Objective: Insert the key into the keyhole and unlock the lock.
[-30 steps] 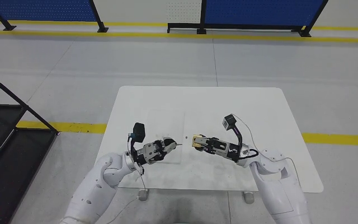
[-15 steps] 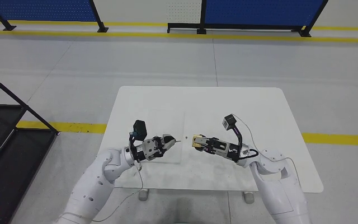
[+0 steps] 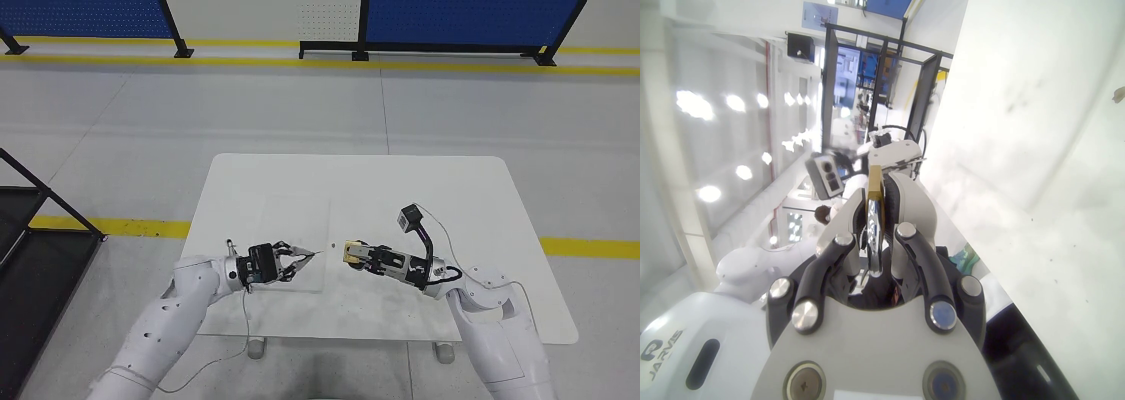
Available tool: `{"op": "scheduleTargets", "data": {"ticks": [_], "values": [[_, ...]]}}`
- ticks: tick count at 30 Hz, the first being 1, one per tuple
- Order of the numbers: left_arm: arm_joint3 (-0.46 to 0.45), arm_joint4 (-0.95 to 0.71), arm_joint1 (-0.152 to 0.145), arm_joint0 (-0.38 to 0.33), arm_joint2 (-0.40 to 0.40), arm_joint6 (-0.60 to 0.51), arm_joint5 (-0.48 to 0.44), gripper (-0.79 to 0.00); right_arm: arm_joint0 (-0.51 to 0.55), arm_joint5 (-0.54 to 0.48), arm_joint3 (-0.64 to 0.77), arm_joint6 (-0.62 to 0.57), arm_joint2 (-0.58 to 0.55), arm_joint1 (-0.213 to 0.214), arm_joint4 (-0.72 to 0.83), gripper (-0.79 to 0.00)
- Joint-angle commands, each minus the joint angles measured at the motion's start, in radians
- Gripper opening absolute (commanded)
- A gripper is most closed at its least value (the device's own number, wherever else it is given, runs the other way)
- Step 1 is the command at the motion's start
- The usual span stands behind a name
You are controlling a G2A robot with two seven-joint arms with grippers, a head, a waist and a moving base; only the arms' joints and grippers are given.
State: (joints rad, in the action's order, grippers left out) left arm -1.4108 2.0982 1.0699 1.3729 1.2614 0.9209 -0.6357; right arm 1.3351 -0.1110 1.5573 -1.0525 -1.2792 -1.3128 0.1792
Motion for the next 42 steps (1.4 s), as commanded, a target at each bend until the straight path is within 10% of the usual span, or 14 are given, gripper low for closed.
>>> {"op": "scheduleTargets", "data": {"ticks": [1,13,29,42], "values": [[0.028,0.097,-0.005,-0.018,-0.016,0.069,0.075,-0.785,0.0,0.0,0.0,0.0,0.0,0.0,0.0,-0.785],[0.121,0.249,-0.023,-0.108,-0.076,0.294,0.29,-0.785,0.0,0.0,0.0,0.0,0.0,0.0,0.0,-0.785],[0.117,0.242,-0.024,-0.11,-0.079,0.286,0.3,-0.785,0.0,0.0,0.0,0.0,0.0,0.0,0.0,-0.785],[0.134,0.518,-0.049,-0.194,-0.086,0.339,0.682,-0.785,0.0,0.0,0.0,0.0,0.0,0.0,0.0,-0.785]]}}
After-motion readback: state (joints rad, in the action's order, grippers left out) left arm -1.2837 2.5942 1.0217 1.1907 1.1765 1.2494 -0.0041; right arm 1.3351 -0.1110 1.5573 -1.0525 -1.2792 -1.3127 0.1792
